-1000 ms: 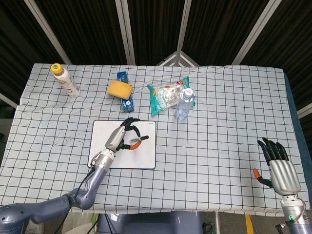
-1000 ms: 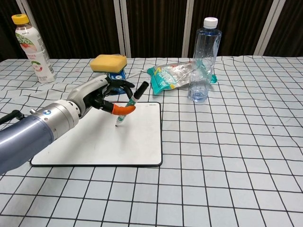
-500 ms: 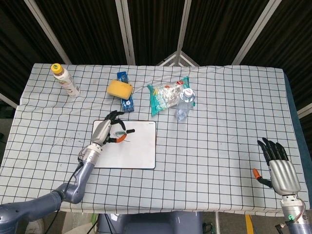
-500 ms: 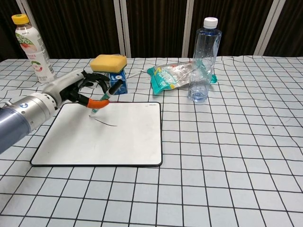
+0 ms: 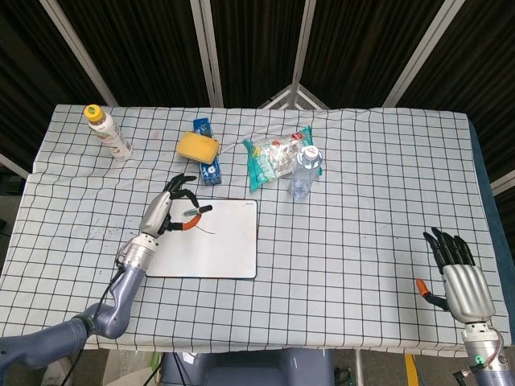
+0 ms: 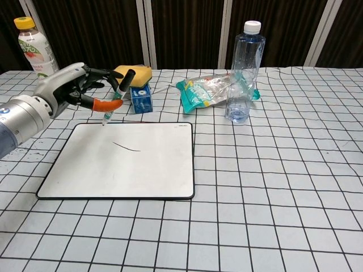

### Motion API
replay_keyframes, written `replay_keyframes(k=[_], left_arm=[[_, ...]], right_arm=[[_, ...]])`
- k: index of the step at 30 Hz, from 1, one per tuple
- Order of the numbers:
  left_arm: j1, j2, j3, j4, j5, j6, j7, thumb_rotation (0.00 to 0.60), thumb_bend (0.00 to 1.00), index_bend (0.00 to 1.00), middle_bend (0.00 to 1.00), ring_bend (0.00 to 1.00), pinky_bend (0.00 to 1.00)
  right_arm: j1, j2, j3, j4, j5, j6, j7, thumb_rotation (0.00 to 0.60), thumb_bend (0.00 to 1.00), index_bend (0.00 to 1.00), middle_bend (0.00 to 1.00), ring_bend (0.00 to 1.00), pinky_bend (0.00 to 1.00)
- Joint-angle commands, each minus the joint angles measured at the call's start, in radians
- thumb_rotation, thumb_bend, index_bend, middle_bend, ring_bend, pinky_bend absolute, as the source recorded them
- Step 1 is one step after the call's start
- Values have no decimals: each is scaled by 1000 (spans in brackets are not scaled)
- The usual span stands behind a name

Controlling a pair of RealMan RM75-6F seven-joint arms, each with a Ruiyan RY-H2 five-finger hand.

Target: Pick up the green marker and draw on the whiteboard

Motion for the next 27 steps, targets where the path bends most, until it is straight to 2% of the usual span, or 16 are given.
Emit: replay_keyframes(k=[1,7,15,27], left_arm=[[5,-3,15,-71,-16,-8,18,600,524,684,129,0,17],[-14,-52,31,-100,-29,-25,70,600,523,684,129,0,17],[-38,-120,32,-70,-58,-36,124,600,521,684,129,0,17],[-55,-157,19,-32,-82,-46,146,600,521,684,129,0,17]], right_arm=[[0,0,1,1,1,1,0,600,350,0,0,0,0],[0,1,2,1,2,0,2,600,350,0,0,0,0],[0,3,1,2,0,0,9,600,350,0,0,0,0],[1,4,0,3,-1,-3,14,600,350,0,0,0,0]])
